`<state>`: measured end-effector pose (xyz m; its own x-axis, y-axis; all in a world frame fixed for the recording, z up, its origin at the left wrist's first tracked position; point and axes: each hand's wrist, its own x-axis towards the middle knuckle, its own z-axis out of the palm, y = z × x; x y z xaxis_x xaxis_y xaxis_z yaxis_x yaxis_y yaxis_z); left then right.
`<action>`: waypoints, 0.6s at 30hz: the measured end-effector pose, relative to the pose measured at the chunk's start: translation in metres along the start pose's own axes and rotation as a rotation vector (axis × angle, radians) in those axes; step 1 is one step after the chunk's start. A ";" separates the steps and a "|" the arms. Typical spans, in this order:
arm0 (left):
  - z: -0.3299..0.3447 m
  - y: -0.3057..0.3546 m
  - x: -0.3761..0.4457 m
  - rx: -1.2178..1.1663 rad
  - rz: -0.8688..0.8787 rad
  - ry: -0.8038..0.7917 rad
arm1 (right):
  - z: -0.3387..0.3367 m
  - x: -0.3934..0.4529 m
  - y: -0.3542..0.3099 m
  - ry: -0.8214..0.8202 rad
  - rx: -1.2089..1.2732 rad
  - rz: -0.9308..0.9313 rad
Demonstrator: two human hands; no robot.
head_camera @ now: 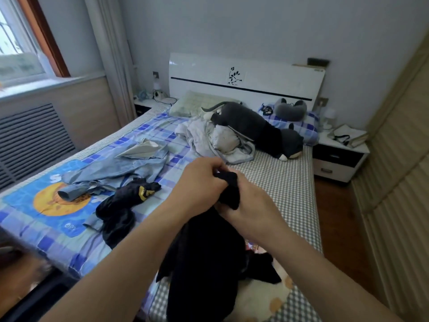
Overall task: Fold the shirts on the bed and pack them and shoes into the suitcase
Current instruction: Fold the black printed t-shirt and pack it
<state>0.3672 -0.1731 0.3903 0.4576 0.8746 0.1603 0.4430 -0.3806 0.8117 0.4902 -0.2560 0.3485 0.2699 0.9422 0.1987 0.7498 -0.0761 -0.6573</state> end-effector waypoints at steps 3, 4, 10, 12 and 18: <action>-0.020 0.019 0.019 0.112 0.129 0.047 | -0.016 0.030 -0.030 0.117 -0.109 -0.014; -0.029 0.019 0.026 0.144 0.164 0.059 | -0.025 0.040 -0.034 0.140 -0.187 -0.002; -0.060 -0.064 0.061 0.297 0.074 0.144 | -0.064 0.102 -0.052 0.305 0.142 0.187; -0.055 -0.114 0.063 0.337 -0.076 0.198 | -0.070 0.125 -0.048 0.430 0.397 0.256; -0.066 -0.219 0.072 0.411 -0.460 0.102 | -0.120 0.181 -0.044 0.684 1.007 0.442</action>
<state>0.2525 -0.0073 0.2612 0.0825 0.9929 -0.0855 0.8470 -0.0247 0.5309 0.5786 -0.1210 0.5003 0.8529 0.5204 -0.0415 -0.1830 0.2235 -0.9574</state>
